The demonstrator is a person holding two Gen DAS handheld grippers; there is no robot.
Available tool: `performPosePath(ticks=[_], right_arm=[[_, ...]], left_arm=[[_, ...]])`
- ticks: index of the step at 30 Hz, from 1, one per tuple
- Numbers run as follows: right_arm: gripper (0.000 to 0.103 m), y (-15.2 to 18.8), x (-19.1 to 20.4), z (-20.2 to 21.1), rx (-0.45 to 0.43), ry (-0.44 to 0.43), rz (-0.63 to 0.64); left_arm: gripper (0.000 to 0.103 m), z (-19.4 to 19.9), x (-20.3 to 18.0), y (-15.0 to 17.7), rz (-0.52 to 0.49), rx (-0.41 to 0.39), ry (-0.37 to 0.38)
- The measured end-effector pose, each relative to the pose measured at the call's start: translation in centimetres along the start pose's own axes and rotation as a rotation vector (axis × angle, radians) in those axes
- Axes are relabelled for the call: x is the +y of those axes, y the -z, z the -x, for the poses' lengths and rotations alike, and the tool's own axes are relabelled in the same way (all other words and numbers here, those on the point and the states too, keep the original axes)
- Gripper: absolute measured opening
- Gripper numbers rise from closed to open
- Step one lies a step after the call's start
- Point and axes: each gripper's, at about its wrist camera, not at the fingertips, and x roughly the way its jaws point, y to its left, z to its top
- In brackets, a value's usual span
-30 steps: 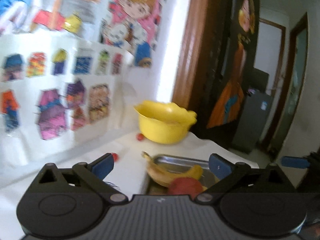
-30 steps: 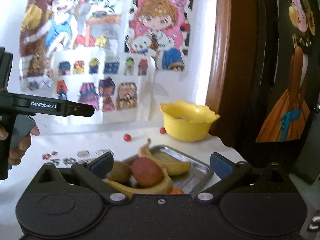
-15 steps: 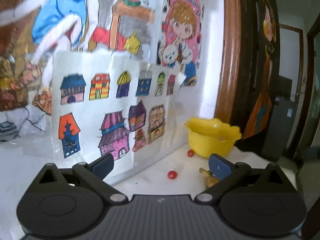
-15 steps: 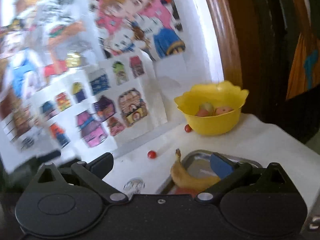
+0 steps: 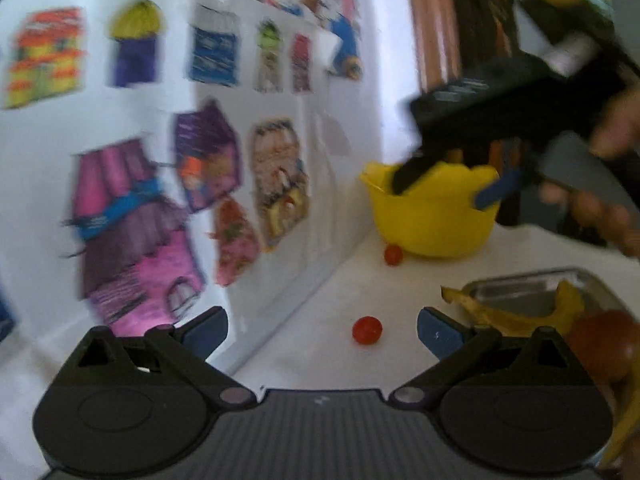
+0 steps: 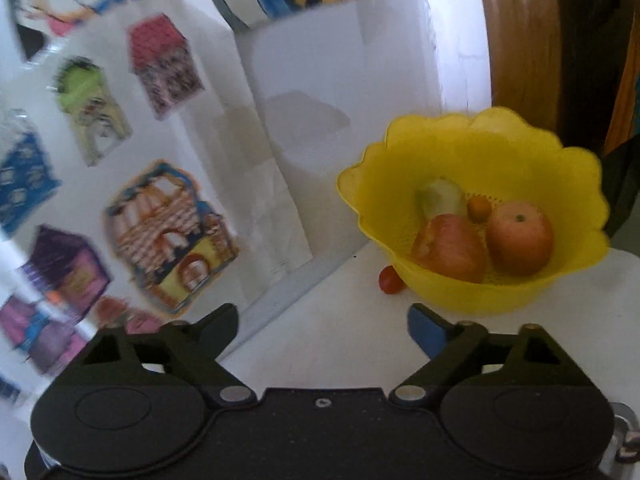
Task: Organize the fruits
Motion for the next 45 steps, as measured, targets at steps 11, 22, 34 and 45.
performPosePath(ticks=[11, 22, 34, 45], right_arm=[[0.072, -0.5, -1.5, -7.1, 0.047, 0.075, -0.086], [0.055, -0.2, -2.2, -9.9, 0.017, 0.179, -0.171], [0.028, 0.5, -1.8, -11.1, -0.040, 0.235, -0.262], [0.014, 1.0, -2.9, -10.0, 0.009, 0.142, -0.275]], left_arm=[[0.099, -4.8, 0.2, 0.4, -0.023, 0.048, 0.097], [0.078, -7.2, -0.7, 0.8, -0.028, 0.097, 0.157], [0.048, -9.1, -0.6, 0.7, 0.042, 0.167, 0.164], [0.027, -11.0, -0.7, 0.3, 0.049, 0.206, 0.216]])
